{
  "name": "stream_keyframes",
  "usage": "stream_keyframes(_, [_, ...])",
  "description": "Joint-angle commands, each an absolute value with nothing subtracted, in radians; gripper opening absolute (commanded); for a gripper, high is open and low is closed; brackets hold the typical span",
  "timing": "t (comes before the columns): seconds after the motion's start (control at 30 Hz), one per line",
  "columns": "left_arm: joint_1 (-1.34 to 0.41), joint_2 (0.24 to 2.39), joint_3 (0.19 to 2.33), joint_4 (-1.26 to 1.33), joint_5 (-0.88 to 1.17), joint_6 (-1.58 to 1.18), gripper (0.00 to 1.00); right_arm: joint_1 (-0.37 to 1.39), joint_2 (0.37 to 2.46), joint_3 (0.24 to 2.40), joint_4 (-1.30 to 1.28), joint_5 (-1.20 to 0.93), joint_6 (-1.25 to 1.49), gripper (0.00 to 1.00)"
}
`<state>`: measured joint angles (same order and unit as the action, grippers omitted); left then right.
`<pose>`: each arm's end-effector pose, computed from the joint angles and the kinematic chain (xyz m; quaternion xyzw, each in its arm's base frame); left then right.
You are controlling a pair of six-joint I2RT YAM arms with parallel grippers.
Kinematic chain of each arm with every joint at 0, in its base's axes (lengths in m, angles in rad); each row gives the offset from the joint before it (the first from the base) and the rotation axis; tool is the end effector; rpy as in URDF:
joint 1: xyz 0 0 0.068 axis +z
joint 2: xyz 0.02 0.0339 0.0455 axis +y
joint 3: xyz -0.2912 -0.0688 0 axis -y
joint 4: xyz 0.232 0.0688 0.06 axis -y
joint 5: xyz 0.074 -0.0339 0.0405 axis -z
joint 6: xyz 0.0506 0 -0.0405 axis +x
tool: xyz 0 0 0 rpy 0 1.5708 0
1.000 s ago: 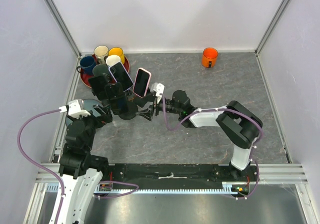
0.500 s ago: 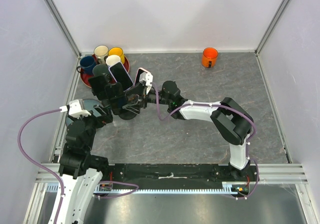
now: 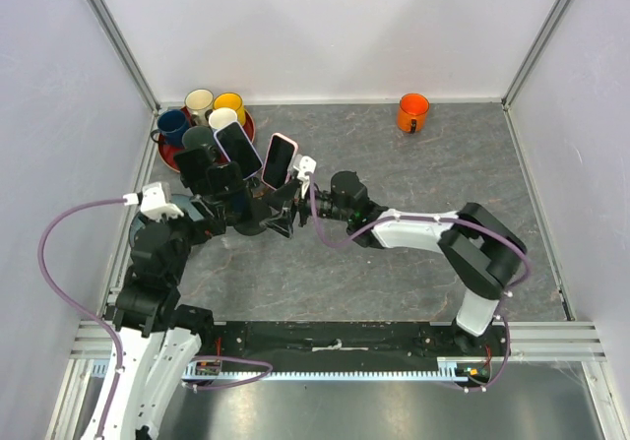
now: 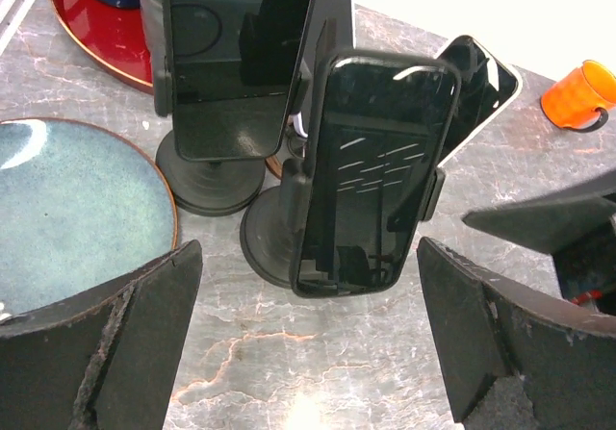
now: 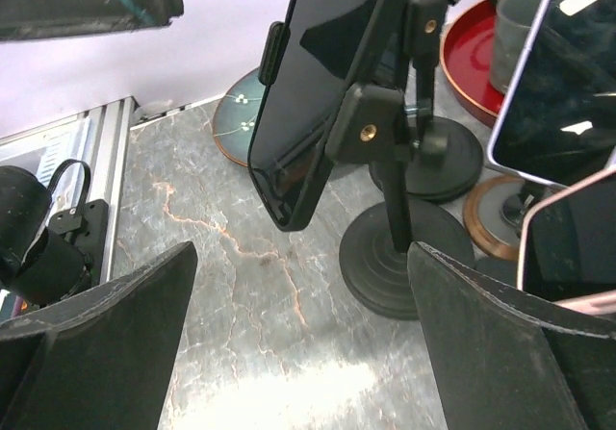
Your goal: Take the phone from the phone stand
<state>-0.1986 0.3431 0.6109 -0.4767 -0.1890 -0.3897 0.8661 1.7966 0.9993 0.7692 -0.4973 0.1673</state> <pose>0.0750 -0.0054 0.3051 -0.1329 0.7643 -0.1115 0.6211 0.2463 0.3269 0.2699 -0.3991 0.5942 0.4872 0.5003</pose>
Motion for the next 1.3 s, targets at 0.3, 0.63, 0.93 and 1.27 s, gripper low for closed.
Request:
stream_keyframes(0.3, [-0.201, 0.742, 0.919, -0.624, -0.215, -0.479, 1.00, 0.864, 1.418, 0.766, 0.637, -0.252, 0.018, 0.98])
stream_keyframes(0.63, [-0.251, 0.863, 1.031, -0.626, -0.259, -0.466, 1.00, 0.864, 1.367, 0.732, 0.600, -0.236, 0.008, 0.98])
stream_keyframes(0.93, [-0.356, 0.940, 1.095, -0.634, -0.402, -0.463, 1.00, 0.864, 1.364, 0.739, 0.586, -0.241, 0.008, 0.98])
stream_keyframes(1.27, [-0.397, 1.012, 1.115, -0.632, -0.474, -0.445, 1.00, 0.864, 1.373, 0.752, 0.554, -0.256, -0.029, 0.98])
